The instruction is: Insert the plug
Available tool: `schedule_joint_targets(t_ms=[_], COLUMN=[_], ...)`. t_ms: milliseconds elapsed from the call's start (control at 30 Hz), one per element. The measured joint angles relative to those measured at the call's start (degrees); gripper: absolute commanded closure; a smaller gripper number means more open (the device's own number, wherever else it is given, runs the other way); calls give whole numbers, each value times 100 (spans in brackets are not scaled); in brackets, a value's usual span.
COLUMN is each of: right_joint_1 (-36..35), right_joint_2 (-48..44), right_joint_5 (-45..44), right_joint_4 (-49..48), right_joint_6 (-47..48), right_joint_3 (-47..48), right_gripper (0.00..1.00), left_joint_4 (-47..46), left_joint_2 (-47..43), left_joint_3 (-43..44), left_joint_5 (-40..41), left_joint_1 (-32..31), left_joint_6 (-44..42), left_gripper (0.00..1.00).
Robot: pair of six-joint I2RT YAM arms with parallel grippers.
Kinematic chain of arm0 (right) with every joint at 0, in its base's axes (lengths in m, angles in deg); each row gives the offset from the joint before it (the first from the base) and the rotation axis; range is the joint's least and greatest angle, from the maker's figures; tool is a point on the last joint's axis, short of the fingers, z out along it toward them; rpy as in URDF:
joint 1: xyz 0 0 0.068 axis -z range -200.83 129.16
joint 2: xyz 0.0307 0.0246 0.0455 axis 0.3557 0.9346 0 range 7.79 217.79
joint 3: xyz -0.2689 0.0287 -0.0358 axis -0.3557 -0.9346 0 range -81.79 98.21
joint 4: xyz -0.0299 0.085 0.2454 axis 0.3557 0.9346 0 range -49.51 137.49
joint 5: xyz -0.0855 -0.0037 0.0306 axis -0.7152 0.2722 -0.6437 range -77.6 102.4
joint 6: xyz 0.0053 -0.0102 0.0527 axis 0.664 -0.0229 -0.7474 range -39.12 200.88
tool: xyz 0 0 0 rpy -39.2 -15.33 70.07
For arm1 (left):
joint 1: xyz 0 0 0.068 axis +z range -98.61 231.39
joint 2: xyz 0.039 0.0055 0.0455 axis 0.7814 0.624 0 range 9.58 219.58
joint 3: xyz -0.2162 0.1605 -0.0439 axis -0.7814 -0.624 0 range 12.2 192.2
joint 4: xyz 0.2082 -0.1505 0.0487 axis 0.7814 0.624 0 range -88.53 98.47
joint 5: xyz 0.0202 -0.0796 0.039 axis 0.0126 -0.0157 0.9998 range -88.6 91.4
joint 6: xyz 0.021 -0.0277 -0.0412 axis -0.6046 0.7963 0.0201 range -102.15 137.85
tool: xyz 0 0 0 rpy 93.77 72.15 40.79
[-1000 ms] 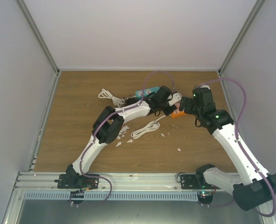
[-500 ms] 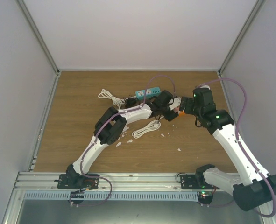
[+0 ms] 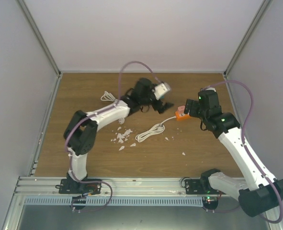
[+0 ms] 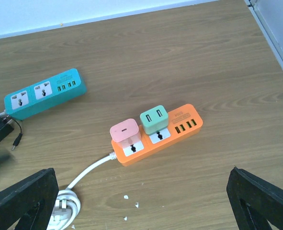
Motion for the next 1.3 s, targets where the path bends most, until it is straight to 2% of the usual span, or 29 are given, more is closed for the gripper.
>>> schedule_joint_targets(t_ms=[167,267,367,533,767,1167,1300], right_joint_1=[7,15,22,22,22,26,26], right_joint_2=[-4,-4,-4,-4,-4,-4,-4], right_joint_5=[9,26,46,68,92,170,170], right_joint_4=[-2,-2,-4,-7,-11,-46,-44], right_joint_6=[0,2,2,4,4,4,4], right_joint_3=[0,0,0,-2,-9,-11,-9], right_gripper=[1,0,0,0,0,0,0], left_joint_4=[-442,-223,267,977,1803,2511,2653], left_joint_2=[-221,321,1110,1947,2542,2885,2957], left_joint_3=[116,597,1410,2201,3235,3322,3338], left_joint_5=[-234,-223,-144,-120,-179,203,201], left_joint_1=[1021,1523,1744,1731,1696,1698,1698], left_joint_6=[129,131,107,-55,-415,-745,-855], left_gripper=[1,1,1,1,1,1,9])
